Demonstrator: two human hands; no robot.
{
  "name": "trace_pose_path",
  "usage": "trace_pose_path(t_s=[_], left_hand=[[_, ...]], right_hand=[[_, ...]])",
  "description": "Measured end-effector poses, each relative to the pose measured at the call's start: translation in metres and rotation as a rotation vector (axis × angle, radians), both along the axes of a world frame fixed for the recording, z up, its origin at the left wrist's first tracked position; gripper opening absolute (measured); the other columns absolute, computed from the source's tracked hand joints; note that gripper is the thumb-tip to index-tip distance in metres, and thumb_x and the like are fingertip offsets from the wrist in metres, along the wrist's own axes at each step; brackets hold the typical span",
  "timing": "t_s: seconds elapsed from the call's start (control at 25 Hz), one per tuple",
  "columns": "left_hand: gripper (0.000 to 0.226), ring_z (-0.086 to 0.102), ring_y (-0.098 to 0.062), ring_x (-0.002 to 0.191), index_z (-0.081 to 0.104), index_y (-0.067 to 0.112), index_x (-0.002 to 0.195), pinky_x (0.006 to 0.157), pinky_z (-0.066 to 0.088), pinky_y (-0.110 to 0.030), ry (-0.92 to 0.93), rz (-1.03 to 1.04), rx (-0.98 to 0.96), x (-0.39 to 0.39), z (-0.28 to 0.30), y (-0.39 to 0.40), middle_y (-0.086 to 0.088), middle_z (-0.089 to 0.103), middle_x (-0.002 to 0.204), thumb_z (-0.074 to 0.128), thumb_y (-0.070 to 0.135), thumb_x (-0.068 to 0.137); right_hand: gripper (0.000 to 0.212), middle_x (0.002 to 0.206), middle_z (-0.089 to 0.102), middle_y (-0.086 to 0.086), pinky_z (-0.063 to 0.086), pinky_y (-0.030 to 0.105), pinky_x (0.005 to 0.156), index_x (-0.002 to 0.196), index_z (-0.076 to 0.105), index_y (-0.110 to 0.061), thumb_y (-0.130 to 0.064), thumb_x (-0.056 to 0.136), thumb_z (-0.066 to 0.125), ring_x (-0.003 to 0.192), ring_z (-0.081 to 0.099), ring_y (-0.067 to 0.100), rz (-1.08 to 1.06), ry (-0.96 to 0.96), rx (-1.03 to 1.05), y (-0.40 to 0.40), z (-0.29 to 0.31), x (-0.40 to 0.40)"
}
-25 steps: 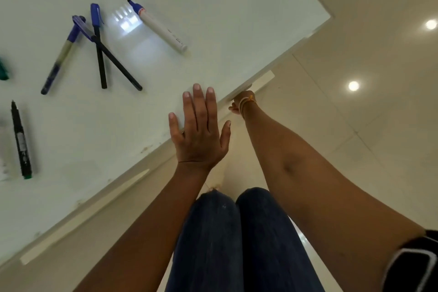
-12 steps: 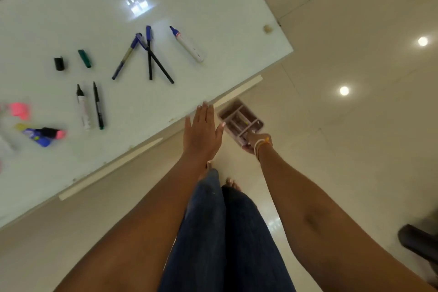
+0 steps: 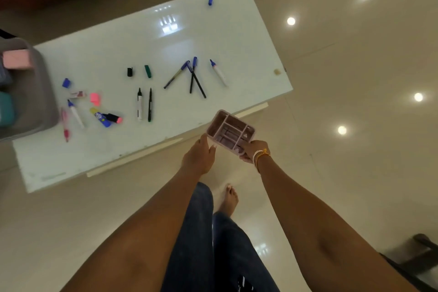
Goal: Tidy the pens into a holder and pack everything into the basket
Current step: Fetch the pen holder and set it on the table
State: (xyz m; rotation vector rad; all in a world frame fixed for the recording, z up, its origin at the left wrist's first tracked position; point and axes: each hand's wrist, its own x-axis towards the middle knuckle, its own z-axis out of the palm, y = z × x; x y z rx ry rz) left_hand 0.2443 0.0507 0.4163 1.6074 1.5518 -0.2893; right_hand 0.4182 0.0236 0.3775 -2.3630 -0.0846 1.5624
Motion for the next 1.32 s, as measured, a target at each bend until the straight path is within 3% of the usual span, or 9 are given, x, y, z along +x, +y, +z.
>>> trace_pose_path(t_s=[0.16, 0.24, 0.36, 0.48, 0.6, 0.68, 0.8, 0.96, 1.32], left_hand=[[0.051, 0.058, -0.036, 0.112, 0.026, 0.016, 0.139, 0.092, 0.05, -0.051, -0.032, 0.099, -0.034, -0.046, -0.009, 0.035, -0.014, 0.054, 0.133, 0.042, 0.03, 0.093], [0.045, 0.059, -0.035, 0.11, 0.031, 0.018, 0.137, 0.091, 0.05, -0.048, -0.03, 0.104, -0.038, -0.07, -0.014, 0.055, -0.013, 0.056, 0.13, 0.043, 0.029, 0.094], [0.045, 0.055, -0.034, 0.118, 0.03, 0.02, 0.14, 0.095, 0.046, -0.044, -0.012, 0.062, -0.045, -0.101, -0.025, 0.084, -0.011, 0.052, 0.136, 0.04, 0.032, 0.098], [0.049, 0.052, -0.034, 0.124, 0.025, 0.018, 0.144, 0.099, 0.043, -0.043, -0.045, 0.061, -0.103, -0.123, -0.031, 0.105, -0.013, 0.049, 0.141, 0.039, 0.031, 0.099], [0.048, 0.052, -0.033, 0.124, 0.026, 0.015, 0.144, 0.098, 0.043, -0.041, -0.051, 0.037, -0.127, -0.135, -0.031, 0.118, -0.014, 0.049, 0.141, 0.038, 0.03, 0.1], [0.046, 0.051, -0.033, 0.124, 0.029, 0.012, 0.142, 0.097, 0.043, -0.041, -0.04, 0.023, -0.111, -0.138, -0.023, 0.128, -0.015, 0.05, 0.139, 0.038, 0.029, 0.1], [0.045, 0.052, -0.032, 0.121, 0.032, 0.008, 0.138, 0.093, 0.044, -0.042, -0.036, 0.018, -0.043, -0.135, -0.007, 0.148, -0.016, 0.051, 0.136, 0.039, 0.029, 0.1], [0.046, 0.051, -0.031, 0.124, 0.031, 0.011, 0.14, 0.095, 0.045, -0.044, -0.043, 0.05, 0.034, -0.121, 0.0, 0.183, -0.013, 0.049, 0.138, 0.04, 0.03, 0.099], [0.044, 0.052, -0.03, 0.124, 0.034, 0.014, 0.141, 0.098, 0.044, -0.044, -0.07, 0.184, 0.073, -0.087, -0.023, 0.231, -0.013, 0.052, 0.136, 0.038, 0.029, 0.1]], right_hand=[[0.021, 0.069, 0.067, 0.015, 0.06, 0.037, 0.066, 0.055, 0.06, -0.014, -0.018, 0.07, 0.074, 0.052, 0.062, 0.026, 0.168, -0.066, 0.02, 0.055, -0.004, -0.038], [0.018, 0.076, 0.073, 0.015, 0.06, 0.041, 0.074, 0.056, 0.062, -0.015, -0.025, 0.067, 0.072, 0.067, 0.07, 0.03, 0.275, -0.108, 0.032, 0.083, -0.019, -0.058], [0.013, 0.086, 0.075, 0.016, 0.059, 0.04, 0.082, 0.07, 0.07, -0.013, -0.025, 0.075, 0.066, 0.083, 0.072, 0.031, 0.399, -0.12, 0.03, 0.118, -0.027, -0.086], [0.02, 0.096, 0.073, 0.017, 0.054, 0.029, 0.083, 0.092, 0.074, -0.006, -0.018, 0.082, 0.062, 0.093, 0.069, 0.033, 0.491, -0.168, 0.027, 0.143, -0.025, -0.105], [0.027, 0.103, 0.071, 0.019, 0.053, 0.034, 0.087, 0.097, 0.071, -0.003, -0.024, 0.086, 0.059, 0.097, 0.066, 0.035, 0.624, -0.161, -0.02, 0.158, -0.024, -0.114], [0.032, 0.102, 0.07, 0.019, 0.054, 0.036, 0.081, 0.091, 0.067, -0.005, -0.034, 0.086, 0.057, 0.089, 0.065, 0.034, 0.614, -0.145, -0.042, 0.167, -0.016, -0.116], [0.04, 0.097, 0.068, 0.014, 0.046, 0.035, 0.073, 0.089, 0.063, -0.007, -0.044, 0.085, 0.048, 0.088, 0.062, 0.034, 0.591, -0.289, -0.008, 0.182, 0.003, -0.111], [0.037, 0.098, 0.067, 0.014, 0.047, 0.036, 0.076, 0.096, 0.063, -0.005, -0.035, 0.088, 0.043, 0.086, 0.06, 0.032, 0.552, -0.432, 0.033, 0.209, 0.015, -0.099], [0.032, 0.121, 0.061, 0.013, 0.047, 0.033, 0.084, 0.122, 0.055, -0.009, -0.022, 0.094, 0.048, 0.111, 0.059, 0.029, 0.565, -0.499, 0.131, 0.269, -0.021, -0.06]])
